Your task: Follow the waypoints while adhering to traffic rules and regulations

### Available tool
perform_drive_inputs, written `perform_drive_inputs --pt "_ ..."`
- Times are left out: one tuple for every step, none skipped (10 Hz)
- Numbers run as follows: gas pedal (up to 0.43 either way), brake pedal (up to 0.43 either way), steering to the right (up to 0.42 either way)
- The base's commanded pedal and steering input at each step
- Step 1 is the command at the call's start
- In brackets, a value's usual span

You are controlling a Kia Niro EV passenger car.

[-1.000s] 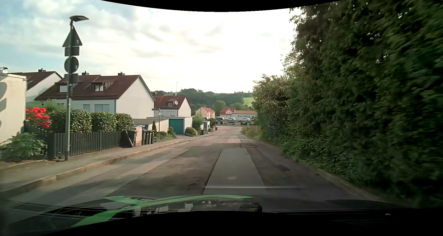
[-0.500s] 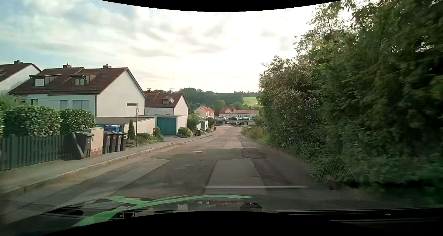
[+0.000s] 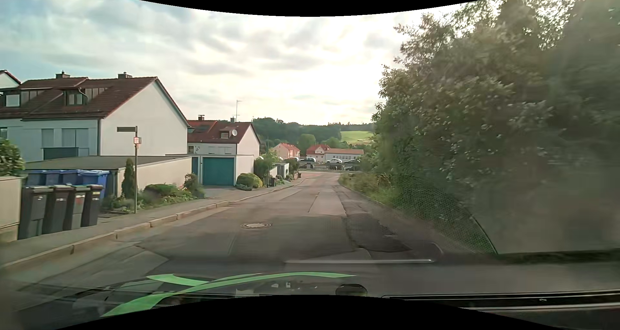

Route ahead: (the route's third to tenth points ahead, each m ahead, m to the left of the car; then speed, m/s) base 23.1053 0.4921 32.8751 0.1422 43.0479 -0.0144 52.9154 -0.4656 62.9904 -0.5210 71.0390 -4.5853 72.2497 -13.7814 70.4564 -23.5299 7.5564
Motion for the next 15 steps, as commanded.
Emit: perform_drive_inputs --pt "0.000 0.079 0.000" --pt "0.000 0.067 0.001" --pt "0.000 0.085 0.005" --pt "0.000 0.110 0.006" --pt "0.000 0.098 0.006" --pt "0.000 0.116 0.006" --pt "0.000 0.091 0.011" --pt "0.000 0.134 0.006" --pt "0.000 0.098 0.001" --pt "0.000 0.165 0.002" --pt "0.000 0.152 0.004" --pt "0.000 0.134 0.004" --pt "0.000 0.085 0.005" --pt "0.000 0.110 0.005" --pt "0.000 0.140 0.002"
